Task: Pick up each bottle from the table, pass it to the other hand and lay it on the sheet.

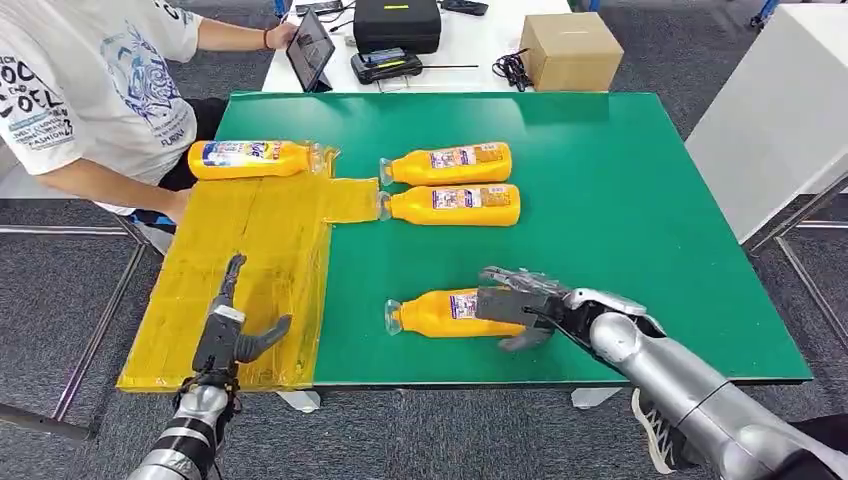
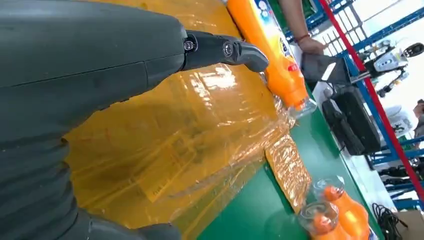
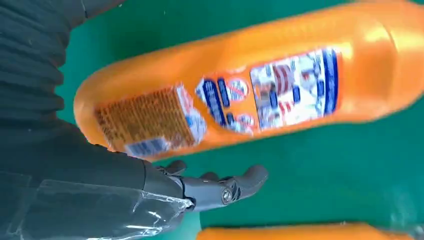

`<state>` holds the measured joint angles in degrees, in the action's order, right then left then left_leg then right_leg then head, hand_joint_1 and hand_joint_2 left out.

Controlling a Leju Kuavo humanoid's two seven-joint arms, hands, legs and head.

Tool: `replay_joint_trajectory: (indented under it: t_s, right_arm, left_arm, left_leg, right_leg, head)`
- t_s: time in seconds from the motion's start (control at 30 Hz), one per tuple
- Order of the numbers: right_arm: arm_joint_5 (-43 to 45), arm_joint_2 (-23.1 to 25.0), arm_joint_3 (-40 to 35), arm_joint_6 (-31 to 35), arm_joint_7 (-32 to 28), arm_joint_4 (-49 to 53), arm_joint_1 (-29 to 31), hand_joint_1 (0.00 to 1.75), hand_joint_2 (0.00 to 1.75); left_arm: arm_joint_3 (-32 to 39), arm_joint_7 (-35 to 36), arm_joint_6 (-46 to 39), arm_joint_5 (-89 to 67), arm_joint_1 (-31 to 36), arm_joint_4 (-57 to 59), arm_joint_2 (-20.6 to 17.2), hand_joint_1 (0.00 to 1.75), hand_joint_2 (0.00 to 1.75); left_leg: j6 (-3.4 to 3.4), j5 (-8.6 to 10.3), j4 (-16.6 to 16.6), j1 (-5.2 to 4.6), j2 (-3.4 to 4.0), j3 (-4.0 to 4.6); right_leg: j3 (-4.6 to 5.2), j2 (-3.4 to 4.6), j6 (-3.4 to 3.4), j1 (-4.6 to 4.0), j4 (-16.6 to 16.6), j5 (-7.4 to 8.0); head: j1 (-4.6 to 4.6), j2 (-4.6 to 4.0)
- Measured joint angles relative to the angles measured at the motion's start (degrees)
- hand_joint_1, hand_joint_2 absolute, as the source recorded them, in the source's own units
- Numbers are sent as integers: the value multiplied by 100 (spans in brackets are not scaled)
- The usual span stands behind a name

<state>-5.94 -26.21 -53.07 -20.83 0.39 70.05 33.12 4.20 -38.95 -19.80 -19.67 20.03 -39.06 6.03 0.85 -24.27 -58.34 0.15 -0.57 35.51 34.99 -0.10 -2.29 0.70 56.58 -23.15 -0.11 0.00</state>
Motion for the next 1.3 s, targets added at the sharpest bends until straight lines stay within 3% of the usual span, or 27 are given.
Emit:
replay_joint_trajectory:
  t_s: [0.4, 1.3]
  right_arm:
    - [-448, 157, -470, 146, 146, -286, 250, 0, 175]
    - [-424, 160, -522, 273, 238, -295, 245, 0, 175]
  left_arm:
    - [-24, 0, 135, 177, 107, 94, 107, 0, 175]
    - [-33, 0, 201, 245, 115, 96, 142, 0, 175]
  left_leg:
    - [0, 0, -1, 0, -1, 0]
    - [0, 0, -1, 0, 0, -1]
  right_leg:
    - [0, 0, 0, 2, 0, 0]
    - [0, 0, 0, 1, 0, 0]
  head:
    - [2, 0]
    - [0, 0]
